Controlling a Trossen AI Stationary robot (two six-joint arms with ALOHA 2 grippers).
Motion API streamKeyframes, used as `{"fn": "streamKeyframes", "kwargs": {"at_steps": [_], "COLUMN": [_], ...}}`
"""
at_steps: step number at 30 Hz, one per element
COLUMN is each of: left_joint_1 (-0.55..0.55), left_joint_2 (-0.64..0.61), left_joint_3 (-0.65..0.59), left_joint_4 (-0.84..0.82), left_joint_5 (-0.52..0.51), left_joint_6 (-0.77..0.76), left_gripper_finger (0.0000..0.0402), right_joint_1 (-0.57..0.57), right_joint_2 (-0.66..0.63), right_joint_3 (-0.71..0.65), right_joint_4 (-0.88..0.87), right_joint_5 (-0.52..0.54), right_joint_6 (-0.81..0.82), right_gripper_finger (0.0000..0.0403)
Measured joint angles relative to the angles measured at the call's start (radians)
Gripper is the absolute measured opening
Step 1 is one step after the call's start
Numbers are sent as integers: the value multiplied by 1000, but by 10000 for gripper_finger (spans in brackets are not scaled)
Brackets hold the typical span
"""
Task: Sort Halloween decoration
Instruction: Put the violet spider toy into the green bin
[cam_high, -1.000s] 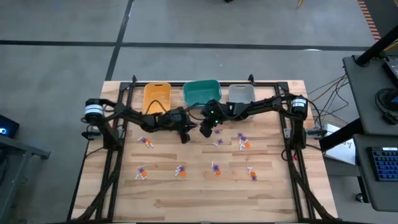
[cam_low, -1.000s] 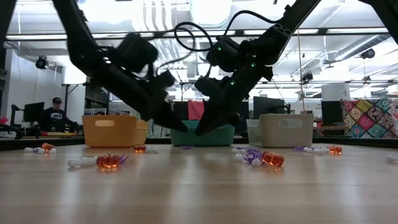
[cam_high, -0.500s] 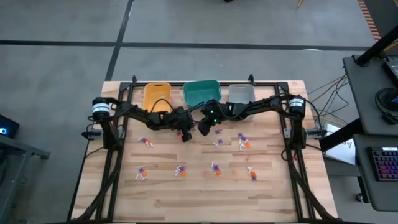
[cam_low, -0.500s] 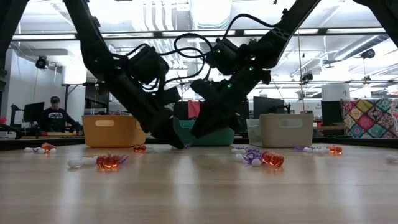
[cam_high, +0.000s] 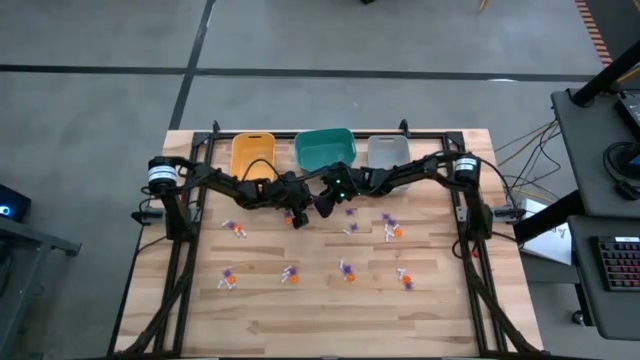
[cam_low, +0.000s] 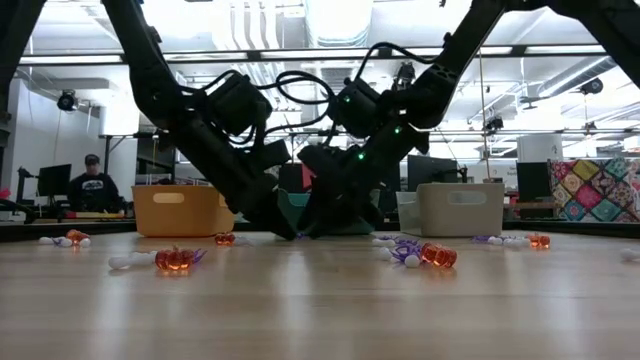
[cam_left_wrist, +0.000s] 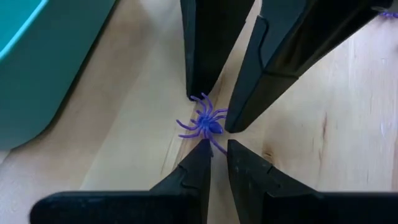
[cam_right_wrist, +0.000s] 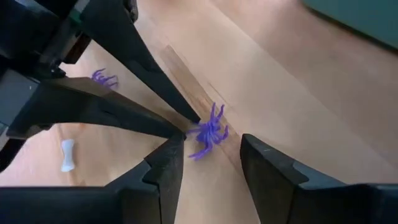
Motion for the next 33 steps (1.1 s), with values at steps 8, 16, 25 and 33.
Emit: {"fn": "streamKeyframes", "kwargs": {"at_steps": [8,16,25,33], "left_joint_1": [0,0,-1,20], "left_joint_2": [0,-1,-180,-488], "left_joint_3": [0,-1,-4,-3], "left_joint_4": [-1,2,-118,-269], "left_joint_5": [0,0,39,36], "left_joint_6": [0,-2,65,208], "left_gripper_finger": [37,37,37,37], "right_joint_1": [-1,-2,-4,-13], "right_joint_2": [32,43,-31,-188], "right_joint_3": [1,2,0,0], "right_joint_4": [77,85,41,-63], "right_joint_5": [3,0,0,0], "right_joint_6": [3,11,-47,-178], "right_gripper_finger": [112,17,9,9]}}
